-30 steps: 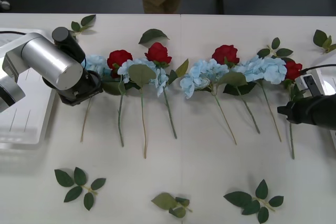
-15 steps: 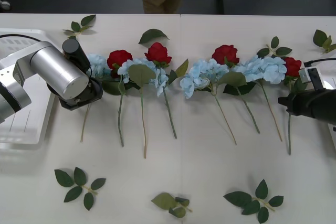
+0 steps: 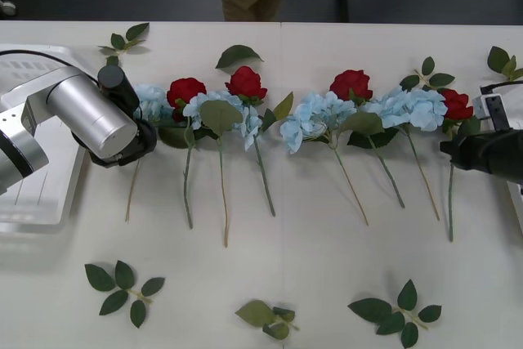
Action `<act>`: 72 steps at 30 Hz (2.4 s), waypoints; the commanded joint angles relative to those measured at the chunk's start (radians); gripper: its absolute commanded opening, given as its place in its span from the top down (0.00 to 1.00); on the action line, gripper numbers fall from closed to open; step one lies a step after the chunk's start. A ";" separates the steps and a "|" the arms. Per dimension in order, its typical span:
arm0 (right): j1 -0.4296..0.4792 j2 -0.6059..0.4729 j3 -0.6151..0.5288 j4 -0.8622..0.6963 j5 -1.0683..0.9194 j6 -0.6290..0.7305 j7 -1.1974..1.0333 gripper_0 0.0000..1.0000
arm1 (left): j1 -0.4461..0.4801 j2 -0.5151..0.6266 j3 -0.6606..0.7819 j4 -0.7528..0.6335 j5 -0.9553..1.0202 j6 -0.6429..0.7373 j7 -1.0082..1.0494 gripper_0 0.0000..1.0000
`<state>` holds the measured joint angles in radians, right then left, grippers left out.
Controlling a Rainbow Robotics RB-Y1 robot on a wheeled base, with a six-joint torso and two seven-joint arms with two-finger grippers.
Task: Place the red flowers into the right box and the blue flowers into the left box. If a person shows an open palm, hand one flower to the person first, then continue sorting.
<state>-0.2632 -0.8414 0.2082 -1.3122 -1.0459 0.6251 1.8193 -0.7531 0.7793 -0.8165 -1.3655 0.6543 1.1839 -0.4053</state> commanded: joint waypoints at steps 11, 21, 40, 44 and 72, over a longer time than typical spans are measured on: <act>-0.068 0.119 -0.020 0.054 0.119 -0.001 -0.020 0.88 | 0.070 -0.011 -0.007 0.000 -0.061 -0.066 0.011 0.24; -0.070 0.102 -0.021 0.033 0.104 0.019 -0.008 1.00 | 0.072 -0.011 -0.009 0.000 -0.067 -0.067 0.003 0.94; -0.062 -0.269 -0.217 -0.144 -0.175 0.412 0.017 1.00 | 0.067 -0.005 -0.007 -0.020 -0.062 -0.055 0.003 1.00; -0.061 -0.358 -0.222 -0.093 -0.174 0.404 0.031 1.00 | 0.023 0.035 -0.006 -0.106 -0.030 0.065 0.010 1.00; 0.188 -0.326 -0.220 0.215 -0.144 0.054 0.308 1.00 | -0.086 0.479 0.266 -0.425 0.378 0.421 -0.152 1.00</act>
<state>-0.0791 -1.1892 0.0121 -1.0950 -1.2023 0.6925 2.0843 -0.7934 1.1778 -0.5878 -1.8063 1.0224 1.6040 -0.4493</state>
